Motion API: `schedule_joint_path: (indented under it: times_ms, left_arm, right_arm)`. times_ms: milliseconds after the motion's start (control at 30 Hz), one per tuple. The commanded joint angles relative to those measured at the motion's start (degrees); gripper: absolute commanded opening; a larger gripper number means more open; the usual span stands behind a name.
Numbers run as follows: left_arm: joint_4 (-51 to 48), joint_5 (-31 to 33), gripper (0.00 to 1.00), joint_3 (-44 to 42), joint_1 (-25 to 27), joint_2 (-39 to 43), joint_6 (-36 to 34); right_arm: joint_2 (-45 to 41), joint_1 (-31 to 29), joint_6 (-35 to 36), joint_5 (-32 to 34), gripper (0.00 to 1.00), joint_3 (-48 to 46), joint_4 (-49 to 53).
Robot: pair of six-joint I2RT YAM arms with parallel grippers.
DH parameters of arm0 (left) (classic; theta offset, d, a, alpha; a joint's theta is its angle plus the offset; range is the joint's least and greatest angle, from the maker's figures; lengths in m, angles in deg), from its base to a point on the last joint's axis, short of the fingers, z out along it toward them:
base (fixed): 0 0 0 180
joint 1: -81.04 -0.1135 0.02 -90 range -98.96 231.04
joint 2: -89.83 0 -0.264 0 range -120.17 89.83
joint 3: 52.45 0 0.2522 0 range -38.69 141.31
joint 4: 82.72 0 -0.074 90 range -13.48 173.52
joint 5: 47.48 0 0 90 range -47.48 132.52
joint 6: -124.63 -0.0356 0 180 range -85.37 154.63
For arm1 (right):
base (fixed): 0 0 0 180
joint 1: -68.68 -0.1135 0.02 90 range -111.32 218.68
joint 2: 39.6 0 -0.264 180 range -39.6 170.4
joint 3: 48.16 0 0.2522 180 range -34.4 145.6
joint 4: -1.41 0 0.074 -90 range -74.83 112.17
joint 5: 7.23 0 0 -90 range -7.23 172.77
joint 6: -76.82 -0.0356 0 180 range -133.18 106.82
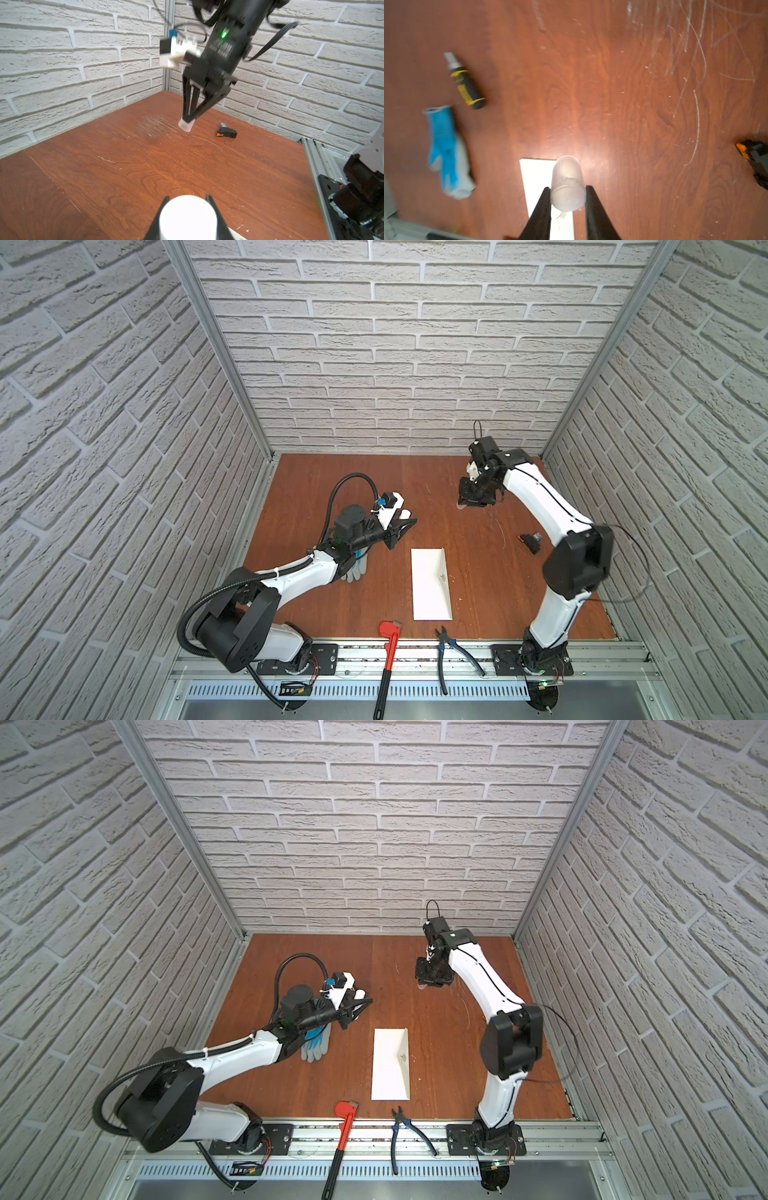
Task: Place the letter into the envelope and seal it
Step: 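Lift the clear cap and carry it toward the left gripper's glue stick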
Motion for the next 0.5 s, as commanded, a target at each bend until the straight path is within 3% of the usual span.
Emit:
schedule_joint_path:
  times_ms: [0,167,467]
  left_arm:
    - [-1.1,-1.4,0.0,-1.7,0.3,4.9,-3.9]
    - [-6.1,-0.7,0.0,-2.3,1.8,10.3,-7.2]
    - [-9.8,2.4,0.0,-2.4,6.2,13.7,-11.4]
  right_arm:
    - [-7.7,-2.1,3.0,-13.1,0.23,-4.0,-0.5]
    - [-14.7,-7.1,2.8,-18.7,0.23,-5.2,0.2]
    - [-15.8,-15.3,1.6,-19.4,0.22,-2.6,2.4]
